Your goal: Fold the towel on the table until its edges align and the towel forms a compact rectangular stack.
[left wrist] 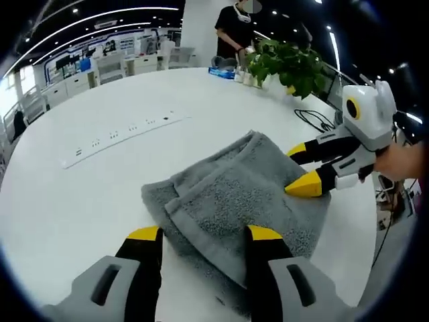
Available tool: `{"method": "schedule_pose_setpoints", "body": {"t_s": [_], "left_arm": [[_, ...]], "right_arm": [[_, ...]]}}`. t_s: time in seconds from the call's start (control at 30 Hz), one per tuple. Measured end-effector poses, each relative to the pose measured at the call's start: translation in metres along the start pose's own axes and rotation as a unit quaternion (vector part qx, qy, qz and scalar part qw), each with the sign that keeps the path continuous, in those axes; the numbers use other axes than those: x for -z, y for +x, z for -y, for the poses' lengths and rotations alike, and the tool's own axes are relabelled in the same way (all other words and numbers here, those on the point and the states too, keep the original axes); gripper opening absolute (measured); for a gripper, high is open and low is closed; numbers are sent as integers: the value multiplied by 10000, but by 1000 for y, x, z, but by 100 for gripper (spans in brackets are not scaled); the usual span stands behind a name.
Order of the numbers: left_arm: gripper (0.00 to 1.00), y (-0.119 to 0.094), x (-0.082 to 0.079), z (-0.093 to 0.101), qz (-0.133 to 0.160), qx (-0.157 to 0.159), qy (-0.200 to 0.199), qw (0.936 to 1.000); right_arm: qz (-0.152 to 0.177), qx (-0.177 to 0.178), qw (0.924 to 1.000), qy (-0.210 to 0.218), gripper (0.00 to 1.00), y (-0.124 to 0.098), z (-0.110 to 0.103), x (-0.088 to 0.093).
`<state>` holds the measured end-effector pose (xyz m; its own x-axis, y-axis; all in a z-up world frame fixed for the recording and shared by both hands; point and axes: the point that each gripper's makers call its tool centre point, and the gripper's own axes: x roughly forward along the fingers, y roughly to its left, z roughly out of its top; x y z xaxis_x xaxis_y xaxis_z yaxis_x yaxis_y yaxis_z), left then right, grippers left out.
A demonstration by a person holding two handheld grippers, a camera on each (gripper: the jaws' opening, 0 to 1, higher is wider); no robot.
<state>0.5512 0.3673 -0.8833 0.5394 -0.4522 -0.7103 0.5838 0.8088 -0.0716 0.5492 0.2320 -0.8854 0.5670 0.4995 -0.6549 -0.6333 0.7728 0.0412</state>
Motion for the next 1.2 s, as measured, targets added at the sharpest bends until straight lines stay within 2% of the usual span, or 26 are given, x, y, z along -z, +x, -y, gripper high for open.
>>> {"method": "schedule_pose_setpoints", "body": {"t_s": [0.03, 0.1, 0.13, 0.2, 0.33, 0.5, 0.67, 0.9, 1.03, 1.17, 1.2], "left_arm": [[51, -3, -1, -1, 16, -21, 0, 10000], [52, -9, -5, -3, 108, -55, -67, 9999], [52, -13, -7, -3, 158, -65, -92, 9998], [53, -21, -13, -2, 308, -89, -102, 9994], [56, -34, -18, 3, 417, -115, 36, 9991], [62, -53, -21, 9, 514, -203, 375, 9978], [70, -69, -20, 16, 560, -272, 720, 9955], [84, -93, -18, 28, 706, -391, 883, 9928], [87, -102, -10, 33, 589, -416, 957, 9928], [92, -114, -8, 37, 674, -514, 928, 9921], [93, -116, -8, 38, 692, -536, 908, 9920]], "right_arm": [[63, 59, 9999, -142, 33, -4, 2, -2], [181, 30, 9998, -25, 35, -14, -1, -6], [344, -19, 9993, 111, 37, -18, -3, -11], [434, -51, 9989, 152, 43, -24, -5, -13], [581, -156, 9982, -20, 60, -35, -17, -19], [680, -247, 9971, -250, 66, -46, -30, -27], [769, -301, 9959, -381, 74, -55, -40, -31], [865, -266, 9940, -614, 84, -71, -49, -32], [918, -268, 9937, -589, 89, -79, -54, -32], [1058, -291, 9927, -499, 99, -88, -59, -33], [1076, -303, 9924, -506, 99, -90, -60, -34]]}}
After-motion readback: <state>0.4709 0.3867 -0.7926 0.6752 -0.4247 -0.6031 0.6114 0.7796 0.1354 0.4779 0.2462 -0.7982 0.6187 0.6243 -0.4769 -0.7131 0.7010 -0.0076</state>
